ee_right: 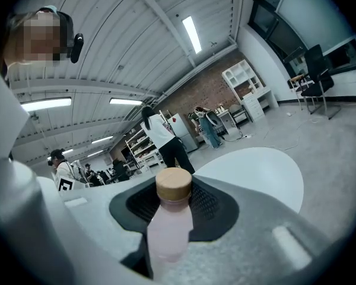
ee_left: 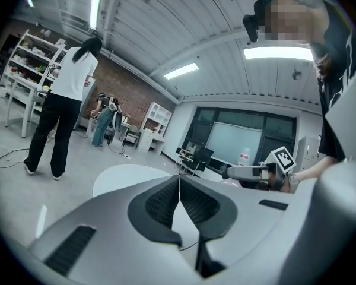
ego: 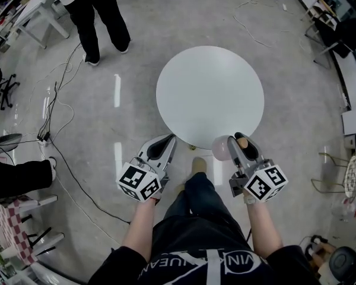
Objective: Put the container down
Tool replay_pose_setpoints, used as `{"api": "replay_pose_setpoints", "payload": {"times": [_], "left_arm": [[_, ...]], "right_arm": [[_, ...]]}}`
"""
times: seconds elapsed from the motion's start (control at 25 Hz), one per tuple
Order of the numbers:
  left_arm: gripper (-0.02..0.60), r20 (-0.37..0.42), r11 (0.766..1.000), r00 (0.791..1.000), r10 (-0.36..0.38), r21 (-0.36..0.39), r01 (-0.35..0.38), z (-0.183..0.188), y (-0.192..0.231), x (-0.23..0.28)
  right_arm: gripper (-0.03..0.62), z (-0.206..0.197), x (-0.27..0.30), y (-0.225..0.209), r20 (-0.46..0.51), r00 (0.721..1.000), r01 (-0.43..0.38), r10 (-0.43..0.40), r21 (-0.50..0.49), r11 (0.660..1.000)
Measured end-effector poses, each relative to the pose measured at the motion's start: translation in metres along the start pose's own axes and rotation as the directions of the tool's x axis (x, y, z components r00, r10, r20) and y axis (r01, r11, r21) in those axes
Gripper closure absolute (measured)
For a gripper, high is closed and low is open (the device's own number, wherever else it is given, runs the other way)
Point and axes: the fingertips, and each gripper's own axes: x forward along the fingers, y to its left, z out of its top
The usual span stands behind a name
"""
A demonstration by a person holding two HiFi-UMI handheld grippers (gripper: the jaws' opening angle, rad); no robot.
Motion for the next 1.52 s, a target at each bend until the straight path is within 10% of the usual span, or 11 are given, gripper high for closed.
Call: {"api": "replay_pose_setpoints", "payload": {"times": [1.52], "left_arm": [[0.568, -0.127, 0.993, 0.991, 0.047, -0.106, -0.06, -0.052, 0.053, 0.099]], "right_arm": [[0.47, -0.017, 0.114, -0.09, -0.245, 0.967, -0.128, 0.074, -0.212, 0.969]]}}
